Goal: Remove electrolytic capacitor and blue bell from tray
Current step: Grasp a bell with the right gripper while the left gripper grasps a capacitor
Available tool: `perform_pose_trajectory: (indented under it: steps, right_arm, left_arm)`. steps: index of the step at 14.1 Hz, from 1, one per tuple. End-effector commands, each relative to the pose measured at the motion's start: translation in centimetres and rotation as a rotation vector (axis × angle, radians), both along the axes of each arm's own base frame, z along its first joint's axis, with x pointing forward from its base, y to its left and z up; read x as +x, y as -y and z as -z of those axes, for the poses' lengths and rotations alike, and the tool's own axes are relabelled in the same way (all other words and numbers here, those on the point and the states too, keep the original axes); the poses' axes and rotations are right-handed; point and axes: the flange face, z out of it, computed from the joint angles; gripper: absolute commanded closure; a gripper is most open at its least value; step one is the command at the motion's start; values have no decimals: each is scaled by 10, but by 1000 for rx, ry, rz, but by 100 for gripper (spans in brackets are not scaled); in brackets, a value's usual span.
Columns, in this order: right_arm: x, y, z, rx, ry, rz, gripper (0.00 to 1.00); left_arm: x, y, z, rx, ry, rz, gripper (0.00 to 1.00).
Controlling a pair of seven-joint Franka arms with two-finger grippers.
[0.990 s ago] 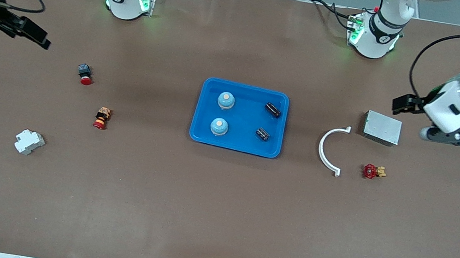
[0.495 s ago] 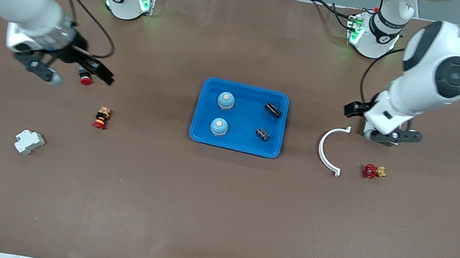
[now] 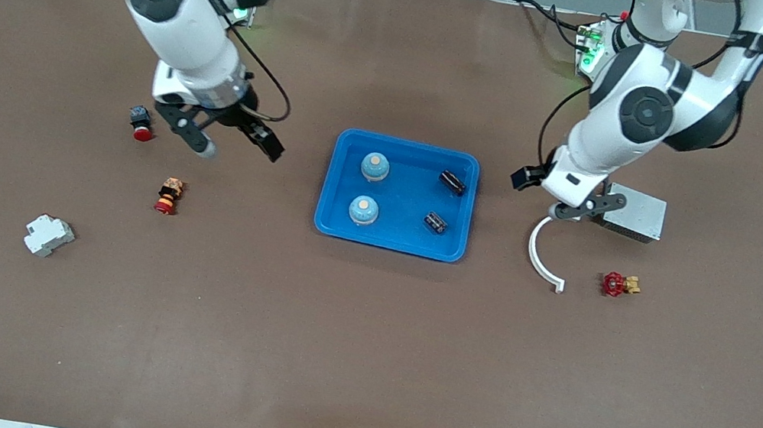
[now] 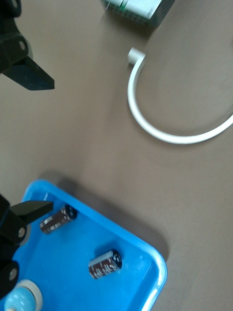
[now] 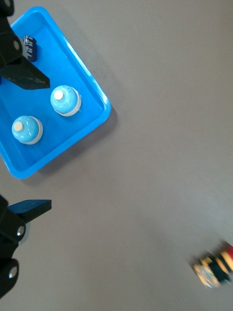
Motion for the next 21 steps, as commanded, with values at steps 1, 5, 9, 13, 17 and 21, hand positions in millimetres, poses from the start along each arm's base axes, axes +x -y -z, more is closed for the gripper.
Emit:
perform_pose_trajectory:
  steps: [1, 5, 9, 13, 17, 21]
  right_arm:
    - [-4, -39, 39, -27, 4, 53, 0]
    - [-8, -91, 98, -80, 42, 108, 0]
    - [8, -133, 150, -142, 58, 150, 0]
    - [21, -150, 178, -146, 54, 156, 0]
    - [22, -164, 199, -149, 50, 175, 0]
    - [10, -175, 212, -152, 43, 174, 0]
  left_arm:
    - [-1, 19, 29, -39, -6, -105, 8]
    - [-11, 49, 70, -67, -11, -286, 10]
    - [-26, 76, 98, -73, -39, -408, 26]
    - [-32, 86, 110, -67, -63, -492, 32]
    - [-32, 95, 121, -96, -59, -529, 33]
    - [-38, 101, 135, -86, -84, -522, 36]
